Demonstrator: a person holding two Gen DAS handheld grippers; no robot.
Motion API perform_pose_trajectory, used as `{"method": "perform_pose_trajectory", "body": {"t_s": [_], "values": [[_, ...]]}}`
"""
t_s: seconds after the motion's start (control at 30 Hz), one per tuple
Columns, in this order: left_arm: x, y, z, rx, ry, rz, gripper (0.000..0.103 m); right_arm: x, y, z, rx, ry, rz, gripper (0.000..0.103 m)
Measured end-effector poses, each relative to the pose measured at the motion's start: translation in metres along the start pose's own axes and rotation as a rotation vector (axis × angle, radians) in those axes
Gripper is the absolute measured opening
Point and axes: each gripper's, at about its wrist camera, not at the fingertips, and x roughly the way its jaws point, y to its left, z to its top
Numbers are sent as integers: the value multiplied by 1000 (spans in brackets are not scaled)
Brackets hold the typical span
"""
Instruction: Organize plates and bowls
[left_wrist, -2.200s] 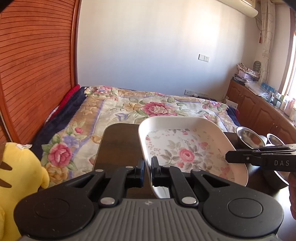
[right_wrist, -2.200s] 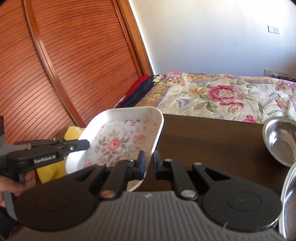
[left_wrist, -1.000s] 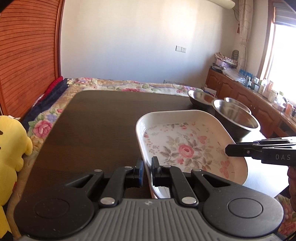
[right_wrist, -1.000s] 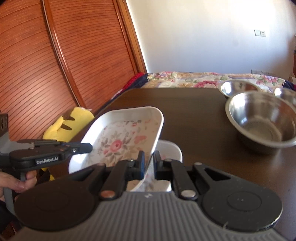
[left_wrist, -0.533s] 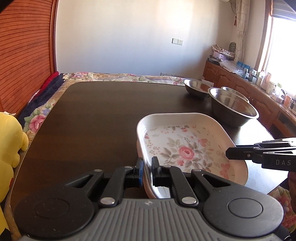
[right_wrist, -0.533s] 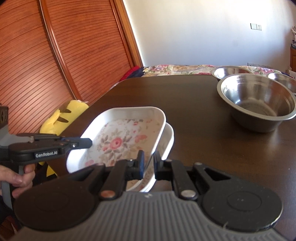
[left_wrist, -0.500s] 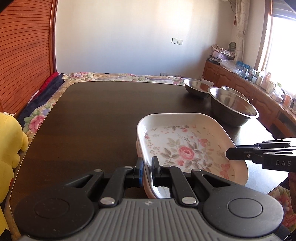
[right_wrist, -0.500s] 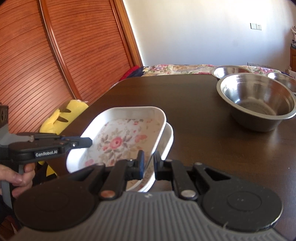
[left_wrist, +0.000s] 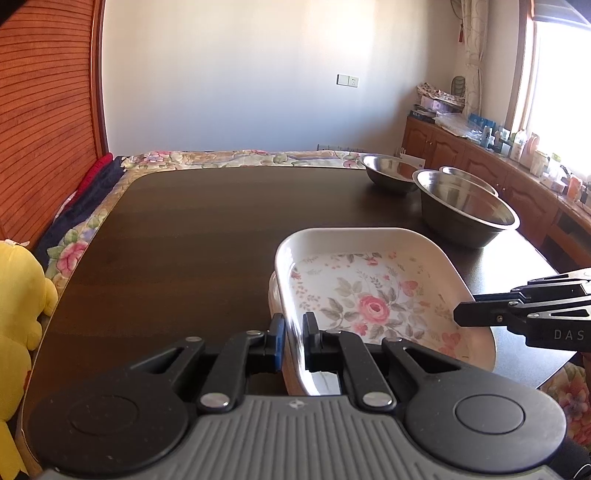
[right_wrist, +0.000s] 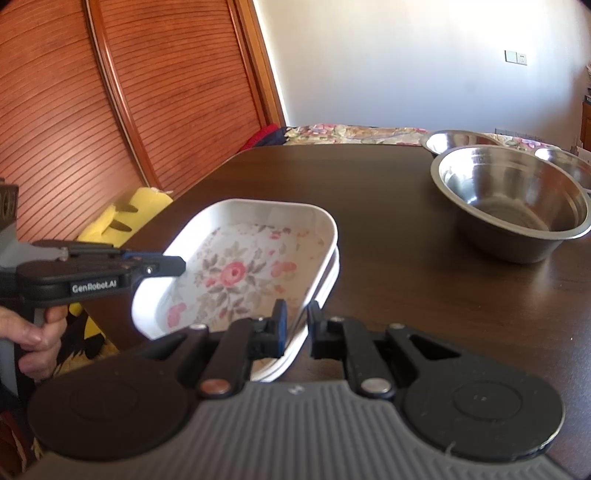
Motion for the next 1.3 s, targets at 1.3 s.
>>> {"method": "perform_pose_trajectory", "body": {"t_s": [1.3], "values": [[12,-55,54,42,-83,-44,22,-49,-53,29,-55,-236,-103,23]]}}
